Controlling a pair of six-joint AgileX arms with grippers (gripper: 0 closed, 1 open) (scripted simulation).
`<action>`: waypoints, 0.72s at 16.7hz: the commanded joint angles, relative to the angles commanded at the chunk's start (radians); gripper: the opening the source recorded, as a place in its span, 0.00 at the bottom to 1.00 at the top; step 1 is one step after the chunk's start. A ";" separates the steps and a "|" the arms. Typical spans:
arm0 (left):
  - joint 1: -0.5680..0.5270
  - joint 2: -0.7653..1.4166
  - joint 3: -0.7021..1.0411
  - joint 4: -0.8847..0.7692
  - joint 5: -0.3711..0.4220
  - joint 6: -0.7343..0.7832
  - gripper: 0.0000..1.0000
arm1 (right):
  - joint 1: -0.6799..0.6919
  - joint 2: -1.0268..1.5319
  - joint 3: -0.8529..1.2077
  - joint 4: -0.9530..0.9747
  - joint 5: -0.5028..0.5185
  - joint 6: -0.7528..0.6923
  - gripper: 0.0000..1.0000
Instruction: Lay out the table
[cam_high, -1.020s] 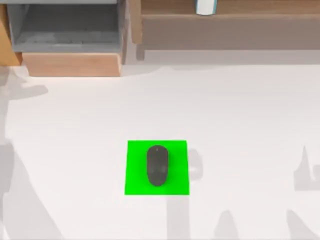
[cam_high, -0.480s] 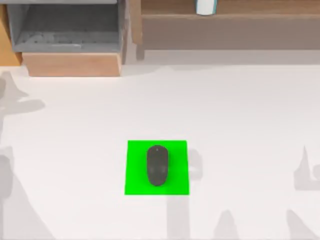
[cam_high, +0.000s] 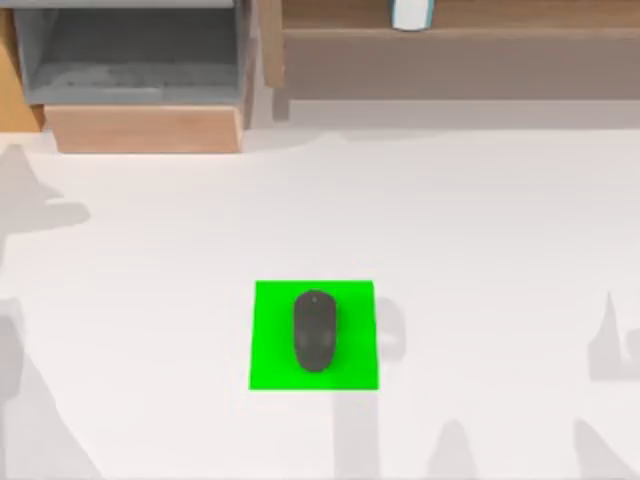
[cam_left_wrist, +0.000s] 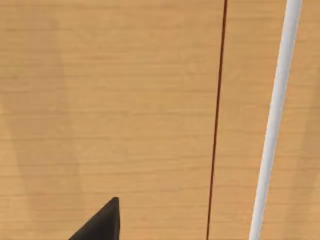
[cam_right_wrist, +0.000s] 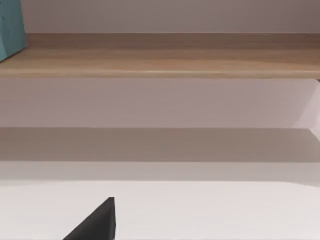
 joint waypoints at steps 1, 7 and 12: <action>0.029 0.039 -0.008 0.002 -0.010 0.026 1.00 | 0.000 0.000 0.000 0.000 0.000 0.000 1.00; 0.347 0.458 -0.098 0.013 -0.096 0.302 1.00 | 0.000 0.000 0.000 0.000 0.000 0.000 1.00; 0.731 0.969 -0.204 0.021 -0.184 0.622 1.00 | 0.000 0.000 0.000 0.000 0.000 0.000 1.00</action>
